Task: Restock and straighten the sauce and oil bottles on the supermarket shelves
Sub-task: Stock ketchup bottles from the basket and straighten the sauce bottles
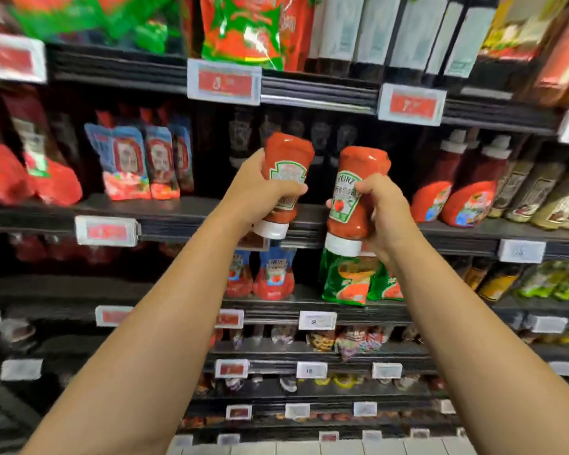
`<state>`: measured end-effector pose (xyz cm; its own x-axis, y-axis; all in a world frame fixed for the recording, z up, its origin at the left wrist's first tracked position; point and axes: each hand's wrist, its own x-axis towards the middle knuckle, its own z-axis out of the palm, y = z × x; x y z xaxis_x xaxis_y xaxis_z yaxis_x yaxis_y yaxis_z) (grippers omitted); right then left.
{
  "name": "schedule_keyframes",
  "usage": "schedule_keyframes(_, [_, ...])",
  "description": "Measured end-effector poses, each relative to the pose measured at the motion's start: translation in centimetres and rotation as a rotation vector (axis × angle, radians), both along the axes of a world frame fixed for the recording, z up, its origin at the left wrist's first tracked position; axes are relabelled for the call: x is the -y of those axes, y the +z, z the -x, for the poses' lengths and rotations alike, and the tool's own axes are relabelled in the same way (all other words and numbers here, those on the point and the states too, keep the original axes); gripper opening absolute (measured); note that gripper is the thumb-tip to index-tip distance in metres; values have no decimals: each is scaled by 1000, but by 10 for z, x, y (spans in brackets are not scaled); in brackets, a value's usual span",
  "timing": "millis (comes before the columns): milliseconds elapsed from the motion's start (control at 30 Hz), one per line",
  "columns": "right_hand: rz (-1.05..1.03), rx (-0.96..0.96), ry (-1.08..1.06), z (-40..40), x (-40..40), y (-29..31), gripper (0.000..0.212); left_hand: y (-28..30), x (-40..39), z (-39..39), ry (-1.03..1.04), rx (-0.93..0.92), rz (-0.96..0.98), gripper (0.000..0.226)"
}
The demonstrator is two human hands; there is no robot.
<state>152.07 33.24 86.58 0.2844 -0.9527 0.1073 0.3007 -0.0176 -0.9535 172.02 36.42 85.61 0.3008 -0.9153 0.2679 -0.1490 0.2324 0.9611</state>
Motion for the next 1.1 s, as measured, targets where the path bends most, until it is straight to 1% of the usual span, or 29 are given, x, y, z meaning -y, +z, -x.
schedule_keyframes(100, [67,-36,-65,-21,19,1,28,-3,28,-14,38,-87,-37,56])
schedule_keyframes(133, [85,-51,-102,-27,26,1,26,-4,38,-17,66,-107,-53,58])
schedule_keyframes(200, [97,-72,-181,-38,40,3,37,-4,62,-19,111,-160,-117,61])
schedule_keyframes(267, [87,-67,-238,-48,57,2,47,-1,90,-19,89,-192,-185,72])
schedule_keyframes(333, [65,-29,-283,-55,80,-1,46,0,118,-21,44,-161,-196,83])
schedule_keyframes(400, [70,13,-317,-56,106,-2,29,0,138,-26,24,-75,-178,89])
schedule_keyframes(433, [83,21,-309,-55,119,-3,20,0,143,-29,40,-26,-153,90])
schedule_keyframes(500, [127,-8,-261,-50,145,0,13,3,152,-33,76,23,-103,85])
schedule_keyframes(533, [156,-30,-239,-46,156,1,16,5,158,-34,59,27,-97,81])
schedule_keyframes(633, [255,-104,-165,-40,183,0,37,13,174,-34,-5,114,-143,81])
schedule_keyframes(700, [303,-140,-128,-42,195,-4,44,12,178,-34,32,189,-152,73])
schedule_keyframes(767, [318,-162,-94,-46,206,-10,36,7,178,-33,69,211,-116,66])
schedule_keyframes(833, [307,-173,-74,-51,214,-16,28,0,180,-31,52,211,-52,64])
schedule_keyframes(900, [281,-182,-74,-55,222,-16,30,-6,184,-29,21,223,9,65])
schedule_keyframes(1000, [270,-188,-91,-59,235,-14,50,-10,192,-29,-3,215,78,70])
schedule_keyframes(1033, [272,-191,-103,-61,239,-15,52,-11,195,-31,3,214,82,70])
schedule_keyframes(1067, [277,-199,-117,-62,244,-18,49,-13,197,-33,10,219,77,69])
schedule_keyframes(1100, [288,-208,-129,-63,250,-22,40,-15,199,-36,20,236,74,67])
